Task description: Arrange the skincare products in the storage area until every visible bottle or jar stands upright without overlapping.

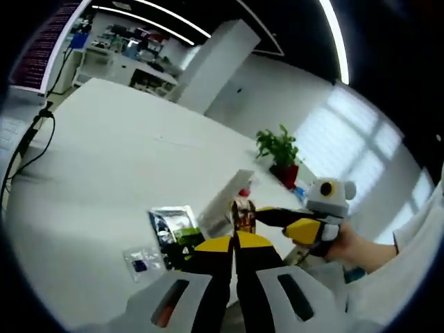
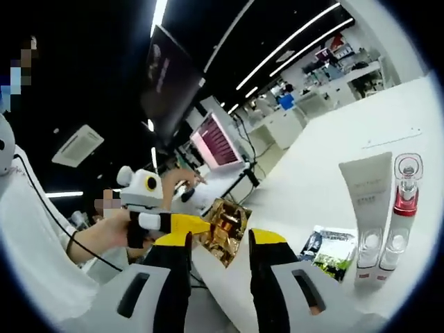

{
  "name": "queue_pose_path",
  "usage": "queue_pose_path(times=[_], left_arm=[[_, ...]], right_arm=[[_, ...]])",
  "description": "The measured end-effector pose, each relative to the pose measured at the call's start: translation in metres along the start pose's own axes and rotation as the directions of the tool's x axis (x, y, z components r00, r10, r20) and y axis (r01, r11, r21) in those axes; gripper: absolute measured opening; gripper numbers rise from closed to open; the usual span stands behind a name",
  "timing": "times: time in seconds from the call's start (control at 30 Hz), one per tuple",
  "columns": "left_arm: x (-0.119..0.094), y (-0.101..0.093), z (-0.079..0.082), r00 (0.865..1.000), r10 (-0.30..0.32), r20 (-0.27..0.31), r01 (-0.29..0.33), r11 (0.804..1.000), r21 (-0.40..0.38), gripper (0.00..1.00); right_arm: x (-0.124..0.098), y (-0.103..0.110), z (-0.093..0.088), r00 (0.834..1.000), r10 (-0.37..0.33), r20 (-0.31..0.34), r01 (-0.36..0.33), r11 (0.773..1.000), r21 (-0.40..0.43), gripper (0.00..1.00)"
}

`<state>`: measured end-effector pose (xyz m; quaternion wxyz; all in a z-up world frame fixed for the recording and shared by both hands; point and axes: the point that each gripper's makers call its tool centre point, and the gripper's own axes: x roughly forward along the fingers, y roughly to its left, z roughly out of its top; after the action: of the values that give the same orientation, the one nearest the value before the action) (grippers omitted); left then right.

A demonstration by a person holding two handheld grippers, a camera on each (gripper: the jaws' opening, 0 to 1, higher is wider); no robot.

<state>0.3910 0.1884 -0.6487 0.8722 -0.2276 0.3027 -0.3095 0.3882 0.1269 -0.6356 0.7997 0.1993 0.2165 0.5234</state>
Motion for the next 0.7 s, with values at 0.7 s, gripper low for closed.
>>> queue_pose_path(times=[0.7], left_arm=[[0.027,0.039,0.0,0.999,0.049,-0.023,-0.05,0.997,-0.061,0.04]], right_arm=[[-0.003,0.001,-0.029,0.995,-0.026,-0.098,0.009,0.986,-0.166,0.78]])
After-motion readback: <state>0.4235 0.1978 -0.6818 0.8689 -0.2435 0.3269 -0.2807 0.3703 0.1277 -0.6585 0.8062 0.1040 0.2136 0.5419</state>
